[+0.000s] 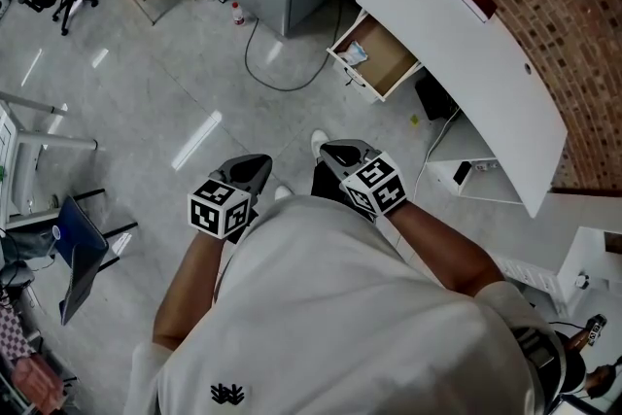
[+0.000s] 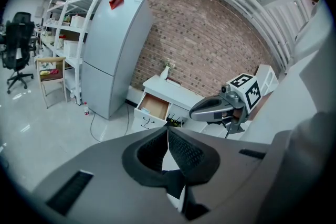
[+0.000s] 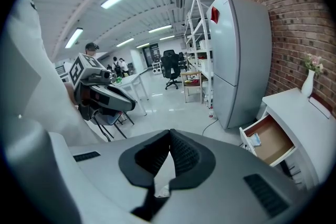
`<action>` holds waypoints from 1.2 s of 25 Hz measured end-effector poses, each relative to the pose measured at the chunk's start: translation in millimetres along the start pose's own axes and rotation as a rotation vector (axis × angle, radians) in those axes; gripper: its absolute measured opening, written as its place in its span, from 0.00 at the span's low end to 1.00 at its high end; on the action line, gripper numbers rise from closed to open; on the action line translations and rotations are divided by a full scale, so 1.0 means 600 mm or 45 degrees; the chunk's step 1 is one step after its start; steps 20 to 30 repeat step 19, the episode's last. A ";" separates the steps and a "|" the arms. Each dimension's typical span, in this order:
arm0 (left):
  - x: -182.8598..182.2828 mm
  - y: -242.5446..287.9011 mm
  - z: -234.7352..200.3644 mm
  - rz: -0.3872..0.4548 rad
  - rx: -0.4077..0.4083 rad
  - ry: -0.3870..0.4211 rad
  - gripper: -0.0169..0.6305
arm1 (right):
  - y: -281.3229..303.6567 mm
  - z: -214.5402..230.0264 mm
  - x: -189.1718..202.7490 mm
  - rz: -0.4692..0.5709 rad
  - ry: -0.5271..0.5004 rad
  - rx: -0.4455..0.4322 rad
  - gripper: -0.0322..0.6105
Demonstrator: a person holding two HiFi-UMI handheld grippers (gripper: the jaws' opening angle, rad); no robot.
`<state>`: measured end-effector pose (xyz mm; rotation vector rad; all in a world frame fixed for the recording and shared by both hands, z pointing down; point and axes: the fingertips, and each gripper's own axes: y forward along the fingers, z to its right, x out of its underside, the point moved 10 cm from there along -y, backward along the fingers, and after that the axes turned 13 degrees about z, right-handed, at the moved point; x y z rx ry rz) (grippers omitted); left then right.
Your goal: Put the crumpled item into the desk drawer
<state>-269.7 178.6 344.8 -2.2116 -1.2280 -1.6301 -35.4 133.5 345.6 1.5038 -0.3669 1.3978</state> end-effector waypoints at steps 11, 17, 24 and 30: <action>0.005 0.021 -0.012 -0.036 -0.003 -0.010 0.06 | 0.015 0.022 0.006 -0.009 0.005 -0.013 0.09; -0.005 0.055 -0.017 -0.060 -0.004 -0.009 0.06 | 0.017 0.060 0.001 -0.005 -0.002 -0.014 0.09; -0.009 0.071 -0.022 -0.066 -0.008 -0.010 0.06 | 0.020 0.077 -0.001 -0.005 -0.003 -0.014 0.09; -0.009 0.071 -0.022 -0.066 -0.008 -0.010 0.06 | 0.020 0.077 -0.001 -0.005 -0.003 -0.014 0.09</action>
